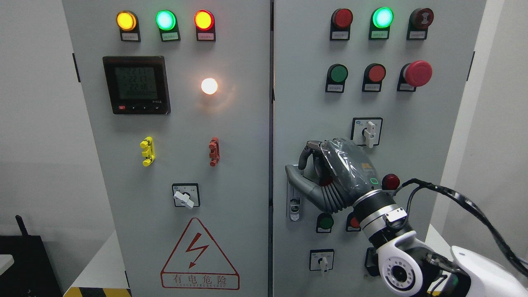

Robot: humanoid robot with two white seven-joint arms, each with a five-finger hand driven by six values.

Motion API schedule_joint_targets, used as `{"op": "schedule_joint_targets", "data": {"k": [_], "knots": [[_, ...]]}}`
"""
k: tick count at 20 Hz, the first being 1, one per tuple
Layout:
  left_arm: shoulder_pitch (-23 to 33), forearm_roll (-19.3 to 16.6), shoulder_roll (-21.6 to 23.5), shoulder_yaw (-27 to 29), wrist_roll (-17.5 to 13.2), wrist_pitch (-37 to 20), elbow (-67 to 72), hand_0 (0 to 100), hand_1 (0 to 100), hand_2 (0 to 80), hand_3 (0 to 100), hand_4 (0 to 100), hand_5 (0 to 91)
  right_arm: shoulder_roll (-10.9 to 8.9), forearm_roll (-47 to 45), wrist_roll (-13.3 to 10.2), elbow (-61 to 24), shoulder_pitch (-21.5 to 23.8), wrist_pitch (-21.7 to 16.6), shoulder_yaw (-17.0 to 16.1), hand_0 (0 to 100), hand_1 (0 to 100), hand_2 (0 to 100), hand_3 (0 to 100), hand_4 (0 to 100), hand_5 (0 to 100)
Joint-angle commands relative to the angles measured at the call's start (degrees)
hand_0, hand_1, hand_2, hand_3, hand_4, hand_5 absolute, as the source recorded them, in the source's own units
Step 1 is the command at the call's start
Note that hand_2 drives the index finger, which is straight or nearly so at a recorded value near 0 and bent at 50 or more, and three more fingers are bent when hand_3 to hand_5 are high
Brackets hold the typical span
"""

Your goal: Release door handle

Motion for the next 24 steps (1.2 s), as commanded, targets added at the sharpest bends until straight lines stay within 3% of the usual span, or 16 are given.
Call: {"op": "schedule_joint_targets", "data": {"k": [1,24], "knots": [[-0.18,0.00,0.00,0.09,-0.14,-0.01,0.53,12,39,0.0,0,0,0.0,0.58,0.11,-0.03,-0.30,-0.08,-0.15,-0.06,46,35,59,100,100,100],[-0.18,0.00,0.00,0.09,-0.14,-0.01,0.53,12,39,0.0,0,0,0.0,1.37,3.35,-0.91,-2.32,-0.34,-2.61,-1.02,45,35,58,100,97,100]]}}
